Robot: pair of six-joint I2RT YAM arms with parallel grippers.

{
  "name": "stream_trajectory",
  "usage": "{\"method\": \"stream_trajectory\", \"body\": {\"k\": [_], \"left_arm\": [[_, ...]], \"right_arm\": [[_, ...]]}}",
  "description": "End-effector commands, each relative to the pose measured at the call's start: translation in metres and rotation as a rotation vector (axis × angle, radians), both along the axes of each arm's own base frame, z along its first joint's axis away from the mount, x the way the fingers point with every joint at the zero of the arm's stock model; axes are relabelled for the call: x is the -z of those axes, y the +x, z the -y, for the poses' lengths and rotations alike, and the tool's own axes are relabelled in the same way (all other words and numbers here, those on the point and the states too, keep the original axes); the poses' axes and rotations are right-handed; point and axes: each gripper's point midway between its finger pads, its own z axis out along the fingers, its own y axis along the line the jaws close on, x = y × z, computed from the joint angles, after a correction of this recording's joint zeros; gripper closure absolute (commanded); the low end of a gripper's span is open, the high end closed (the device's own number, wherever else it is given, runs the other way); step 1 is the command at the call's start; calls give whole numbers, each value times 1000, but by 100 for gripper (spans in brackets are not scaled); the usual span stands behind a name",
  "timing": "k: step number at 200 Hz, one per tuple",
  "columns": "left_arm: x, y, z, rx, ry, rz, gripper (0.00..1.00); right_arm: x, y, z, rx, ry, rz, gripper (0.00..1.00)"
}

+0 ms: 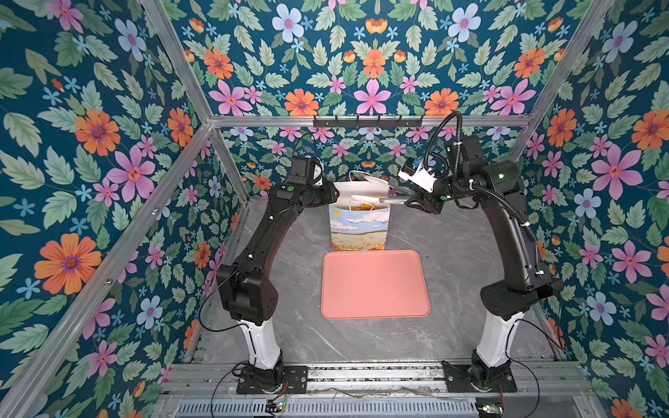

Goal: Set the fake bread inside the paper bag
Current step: 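Withdraw the empty tongs from the bag toward the table beside the tray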

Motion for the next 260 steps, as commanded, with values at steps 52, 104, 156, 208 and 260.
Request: {"method": "stream_trajectory", "body": {"k": [52, 104, 156, 208, 260], "left_arm": [[-26, -8, -16, -43, 30, 94, 53], [-31, -12, -33, -119, 53, 186, 53], [-38, -20, -64, -272, 73, 308, 52], [-36, -30, -85, -357, 93, 365, 51], [-18, -32, -85, -346, 107, 329, 51]], "right_arm": [[-19, -27, 42, 251, 55, -25, 57], [-12, -34, 106, 587, 152, -25, 58], [49, -36, 134, 790, 166, -64, 59], [116, -29, 142, 940, 217, -151, 59], [188, -36, 167, 1122, 110, -224, 60]]}}
